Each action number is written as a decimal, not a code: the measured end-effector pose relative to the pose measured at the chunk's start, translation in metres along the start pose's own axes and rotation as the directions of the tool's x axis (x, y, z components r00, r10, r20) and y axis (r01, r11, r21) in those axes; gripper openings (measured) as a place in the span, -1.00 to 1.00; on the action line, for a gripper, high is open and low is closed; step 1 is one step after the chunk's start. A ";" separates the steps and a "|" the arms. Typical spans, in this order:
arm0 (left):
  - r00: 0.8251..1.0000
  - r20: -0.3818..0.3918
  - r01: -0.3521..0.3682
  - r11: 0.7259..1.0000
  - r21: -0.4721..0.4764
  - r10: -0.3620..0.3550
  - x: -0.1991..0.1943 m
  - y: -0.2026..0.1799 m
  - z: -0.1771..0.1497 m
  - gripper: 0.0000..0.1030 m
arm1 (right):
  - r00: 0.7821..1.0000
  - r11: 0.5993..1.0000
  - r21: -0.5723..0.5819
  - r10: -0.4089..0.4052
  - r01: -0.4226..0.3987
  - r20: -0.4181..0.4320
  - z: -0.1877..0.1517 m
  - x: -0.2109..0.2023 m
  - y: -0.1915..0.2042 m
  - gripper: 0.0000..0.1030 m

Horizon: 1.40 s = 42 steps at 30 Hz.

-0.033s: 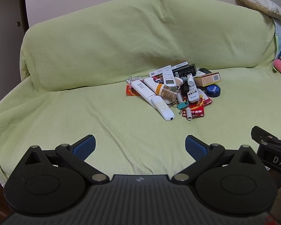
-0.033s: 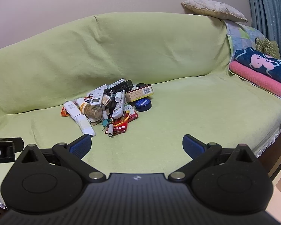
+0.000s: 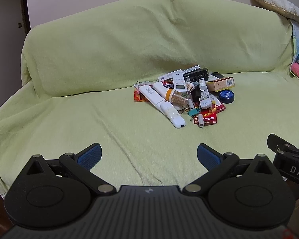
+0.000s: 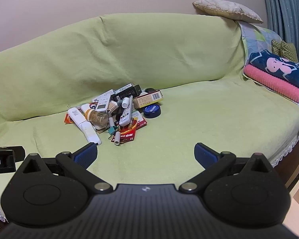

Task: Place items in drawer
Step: 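Move both tools toward the pile of items on the sofa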

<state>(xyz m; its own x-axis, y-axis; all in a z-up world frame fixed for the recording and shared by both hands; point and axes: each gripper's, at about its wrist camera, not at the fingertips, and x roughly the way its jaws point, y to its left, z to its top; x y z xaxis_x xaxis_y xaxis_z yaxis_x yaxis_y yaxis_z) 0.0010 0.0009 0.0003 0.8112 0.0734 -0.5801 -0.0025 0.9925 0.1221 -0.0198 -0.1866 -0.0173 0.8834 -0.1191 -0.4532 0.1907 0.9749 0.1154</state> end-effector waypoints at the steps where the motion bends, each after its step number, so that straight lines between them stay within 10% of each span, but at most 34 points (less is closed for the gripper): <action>1: 1.000 -0.001 -0.001 1.000 -0.002 0.001 0.001 0.001 0.001 0.99 | 1.000 1.000 0.000 0.000 0.000 0.000 0.001 0.000 0.000 0.99; 42: 0.994 -0.094 0.031 0.988 -0.149 -0.045 0.072 0.040 0.058 0.99 | 0.996 0.994 -0.073 0.083 -0.085 -0.029 0.056 0.090 0.030 0.98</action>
<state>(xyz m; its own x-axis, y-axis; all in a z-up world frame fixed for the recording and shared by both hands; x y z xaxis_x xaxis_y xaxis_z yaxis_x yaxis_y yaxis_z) 0.0932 0.0401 0.0103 0.7516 0.0373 -0.6585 -0.0649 0.9977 -0.0176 0.0891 -0.1783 -0.0051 0.8834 -0.0322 -0.4675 0.0830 0.9926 0.0886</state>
